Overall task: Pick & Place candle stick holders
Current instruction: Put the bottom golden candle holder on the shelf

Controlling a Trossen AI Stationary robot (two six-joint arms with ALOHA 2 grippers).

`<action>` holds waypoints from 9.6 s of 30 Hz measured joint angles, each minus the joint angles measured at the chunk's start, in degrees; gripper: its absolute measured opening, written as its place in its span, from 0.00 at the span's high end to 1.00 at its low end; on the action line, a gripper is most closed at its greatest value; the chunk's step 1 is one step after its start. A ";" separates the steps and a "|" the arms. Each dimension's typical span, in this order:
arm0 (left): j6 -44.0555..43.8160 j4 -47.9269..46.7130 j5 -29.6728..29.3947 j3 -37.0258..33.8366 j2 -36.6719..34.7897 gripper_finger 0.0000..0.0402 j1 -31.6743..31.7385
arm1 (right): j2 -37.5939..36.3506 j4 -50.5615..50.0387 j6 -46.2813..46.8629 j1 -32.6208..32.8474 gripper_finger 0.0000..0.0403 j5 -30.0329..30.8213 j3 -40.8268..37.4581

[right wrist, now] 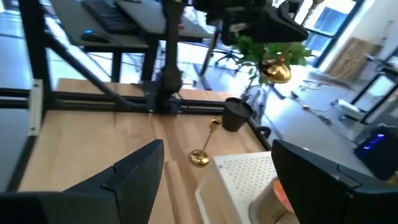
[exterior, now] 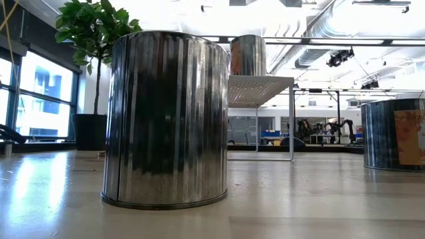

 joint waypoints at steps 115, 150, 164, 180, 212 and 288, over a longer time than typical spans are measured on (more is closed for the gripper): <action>-15.63 39.06 41.49 -5.22 31.70 0.98 22.49 | 1.08 -4.85 16.75 -7.52 0.27 11.05 -15.96; -14.09 38.39 -5.50 -2.84 33.22 0.98 12.77 | 1.08 -11.38 22.99 -7.51 0.29 10.61 -15.96; -15.16 40.84 -15.33 -2.86 36.22 0.98 11.18 | 1.08 -13.24 22.93 -7.47 0.29 9.72 -15.96; -13.84 46.32 -20.61 -2.89 40.98 0.98 11.29 | 1.13 -15.18 25.40 -7.47 0.29 7.48 -16.50; -12.40 47.17 -21.34 -2.87 45.46 0.98 12.53 | 1.13 -13.91 25.51 -7.45 0.29 6.33 -16.59; -17.94 50.30 -9.89 -2.89 50.40 0.90 16.80 | 1.11 -14.19 25.22 -7.47 0.29 4.14 -16.57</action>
